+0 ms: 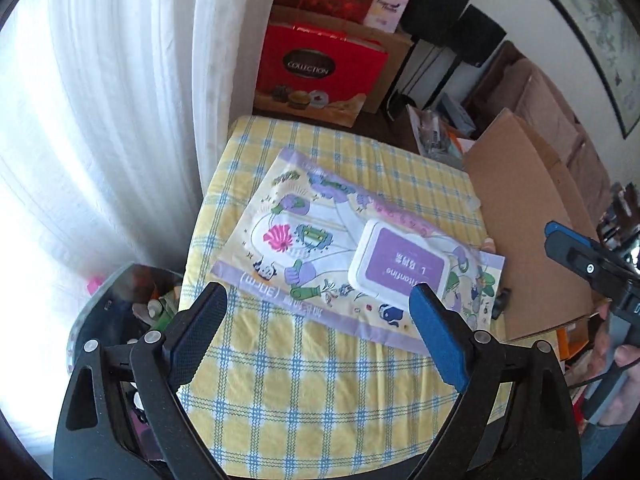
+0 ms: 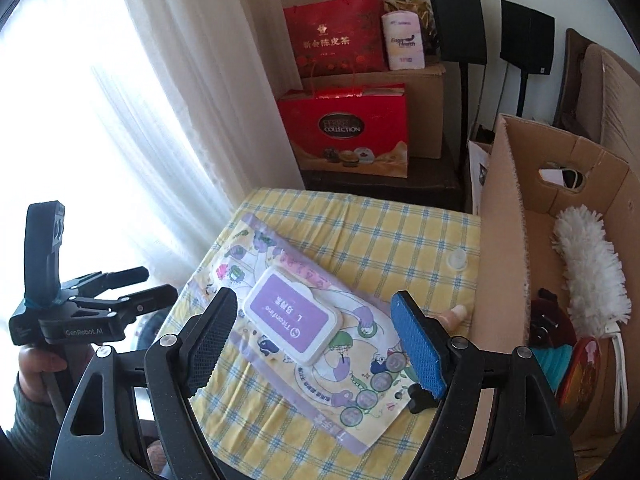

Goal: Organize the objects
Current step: 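Move the left tool back to the purple-lidded wet-wipes pack on the table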

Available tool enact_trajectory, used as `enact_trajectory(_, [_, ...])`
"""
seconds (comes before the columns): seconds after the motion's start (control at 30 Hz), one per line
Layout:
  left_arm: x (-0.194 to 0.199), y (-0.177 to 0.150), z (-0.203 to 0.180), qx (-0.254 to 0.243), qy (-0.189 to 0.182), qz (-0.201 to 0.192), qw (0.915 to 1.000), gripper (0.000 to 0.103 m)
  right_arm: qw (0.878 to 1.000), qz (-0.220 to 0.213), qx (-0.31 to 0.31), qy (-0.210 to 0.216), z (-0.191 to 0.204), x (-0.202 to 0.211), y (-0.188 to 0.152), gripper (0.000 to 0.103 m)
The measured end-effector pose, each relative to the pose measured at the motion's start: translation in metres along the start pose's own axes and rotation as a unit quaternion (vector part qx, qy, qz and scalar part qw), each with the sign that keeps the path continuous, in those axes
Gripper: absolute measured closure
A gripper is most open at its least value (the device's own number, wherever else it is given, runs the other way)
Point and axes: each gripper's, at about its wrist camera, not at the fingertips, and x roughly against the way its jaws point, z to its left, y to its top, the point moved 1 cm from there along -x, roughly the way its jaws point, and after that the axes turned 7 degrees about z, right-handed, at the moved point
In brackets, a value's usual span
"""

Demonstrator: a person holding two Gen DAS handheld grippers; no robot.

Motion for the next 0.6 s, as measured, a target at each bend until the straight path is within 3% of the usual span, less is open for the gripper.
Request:
enact_trajectory(0.23, [-0.031, -0.014, 0.019, 0.045, -0.033, 0.037, 0.9978, 0.020, 1.000, 0.031, -0.002, -0.004, -0.006, -0.047, 0.009, 0.023])
enact_trajectory(0.4, [-0.043, -0.020, 0.013, 0.034, -0.020, 0.040, 0.9984, 0.023, 0.999, 0.043, 0.005, -0.023, -0.011, -0.069, 0.016, 0.024])
enact_trajectory(0.6, [-0.047, -0.017, 0.012, 0.043, -0.030, 0.038, 0.9979, 0.023, 0.999, 0.045, 0.006, -0.025, -0.014, -0.083, 0.022, 0.024])
